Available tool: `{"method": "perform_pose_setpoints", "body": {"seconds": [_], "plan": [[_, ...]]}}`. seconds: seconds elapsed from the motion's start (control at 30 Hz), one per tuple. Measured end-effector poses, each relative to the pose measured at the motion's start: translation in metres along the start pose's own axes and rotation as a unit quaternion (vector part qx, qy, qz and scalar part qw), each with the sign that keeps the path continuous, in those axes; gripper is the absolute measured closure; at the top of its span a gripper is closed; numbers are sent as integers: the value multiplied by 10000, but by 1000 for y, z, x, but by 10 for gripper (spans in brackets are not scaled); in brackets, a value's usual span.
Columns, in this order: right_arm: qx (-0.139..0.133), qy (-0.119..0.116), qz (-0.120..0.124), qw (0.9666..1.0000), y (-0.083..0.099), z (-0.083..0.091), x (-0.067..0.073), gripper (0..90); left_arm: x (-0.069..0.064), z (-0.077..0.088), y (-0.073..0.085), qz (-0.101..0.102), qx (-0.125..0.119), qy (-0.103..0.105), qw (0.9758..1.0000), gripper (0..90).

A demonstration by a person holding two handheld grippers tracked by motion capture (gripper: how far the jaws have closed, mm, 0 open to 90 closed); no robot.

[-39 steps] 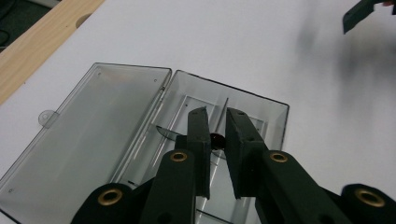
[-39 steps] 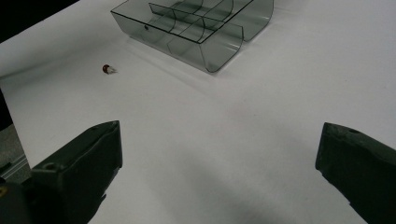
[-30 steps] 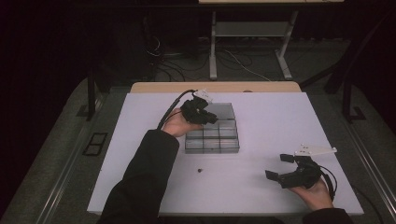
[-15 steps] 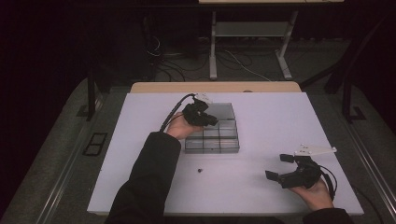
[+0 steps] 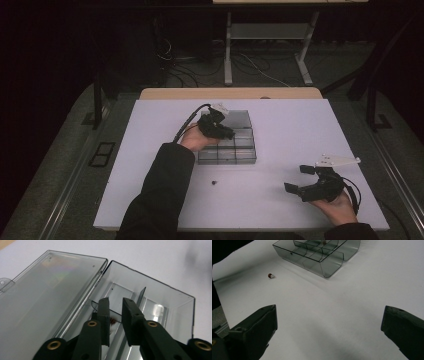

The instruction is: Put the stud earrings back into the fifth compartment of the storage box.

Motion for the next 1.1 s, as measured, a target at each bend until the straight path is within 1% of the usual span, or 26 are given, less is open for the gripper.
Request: {"method": "perform_pose_setpoints", "body": {"seconds": [0.07, 0.1, 0.13, 0.17, 0.27, 0.3, 0.37, 0.4, 0.43, 0.47, 0.53, 0.57, 0.63, 0.67, 0.7, 0.8, 0.83, 0.87, 0.9, 0.93, 0.97, 1.0, 1.1], "plan": [[-4, -7, -24, 10000, 0, 1, 0, 1, -1, 4, -2, -35, -40, -6, 10000, 706], [-4, -7, -24, 10000, 0, 1, 0, 1, -1, 7, -3, -41, -66, 5, 10000, 706], [-3, -4, -32, 10000, 0, 1, 0, 1, -2, 9, -4, -35, -99, 9, 9999, 683], [-3, -4, -32, 10000, 0, 1, 0, 1, -3, 11, -5, 10, -159, -9, 9999, 683], [-41, 8, -18, 10000, 0, 1, -1, 1, -5, 20, -9, 9, -236, -13, 9997, 633], [-41, 8, -18, 10000, 0, 1, -1, 1, -5, 23, -10, -55, -219, -20, 9997, 633], [-43, 10, -35, 10000, -1, 1, -1, 2, -8, 30, -12, 2, -261, -16, 9997, 587], [-41, 9, -35, 10000, -1, 1, -1, 1, -9, 33, -12, 6, -284, 9, 9996, 572], [-20, 3, -66, 10000, 0, 1, 0, 1, -10, 36, -13, 8, -290, 33, 9996, 537], [-20, 3, -66, 10000, 0, 1, 0, 1, -11, 39, -14, 17, -286, 24, 9996, 537], [-23, 6, -62, 10000, 0, 1, 0, 2, -12, 45, -15, -14, -266, 16, 9996, 471], [-23, 6, -62, 10000, 0, 1, 0, 2, -14, 48, -15, 9, -264, 6, 9997, 471], [-48, 13, -32, 10000, -1, 1, -1, 1, -16, 54, -16, 11, -279, 15, 9996, 436], [-45, 17, -40, 10000, -1, 1, -1, 2, -17, 57, -16, 42, -282, 25, 9996, 401], [-45, 17, -40, 10000, -1, 1, -1, 2, -19, 59, -16, 70, -286, 33, 9996, 401], [-43, 11, -52, 10000, -1, 1, -1, 2, -25, 66, -16, 106, -272, 9, 9996, 331], [-24, 3, -80, 10000, -1, 1, 0, 1, -27, 68, -16, 124, -286, -17, 9995, 283], [-24, 3, -80, 10000, -1, 1, 0, 1, -29, 70, -16, 144, -306, -41, 9994, 283], [-50, 11, -38, 10000, -1, 1, -1, 1, -30, 72, -15, 172, -325, -35, 9993, 244], [-50, 11, -38, 10000, -1, 1, -1, 1, -32, 73, -15, 244, -352, 14, 9991, 244], [-53, 13, -47, 10000, -1, 1, -1, 2, -35, 75, -14, 286, -379, 59, 9989, 210], [-65, 9, -40, 10000, -1, 1, -1, 1, -37, 76, -14, 278, -357, 66, 9990, 174], [-77, 10, -46, 10000, -1, 2, -1, 1, -46, 80, -11, 333, -343, -30, 9989, 76]]}}
Point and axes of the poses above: each handheld gripper's, and its own axes: z roughly backward along the jaws, y roughly out of its underside, x roughly to its left, the point moved 3 cm from there along -z, roughly forward along the jaws, and after that the axes turned 12 degrees about -z, right-handed, at the moved point
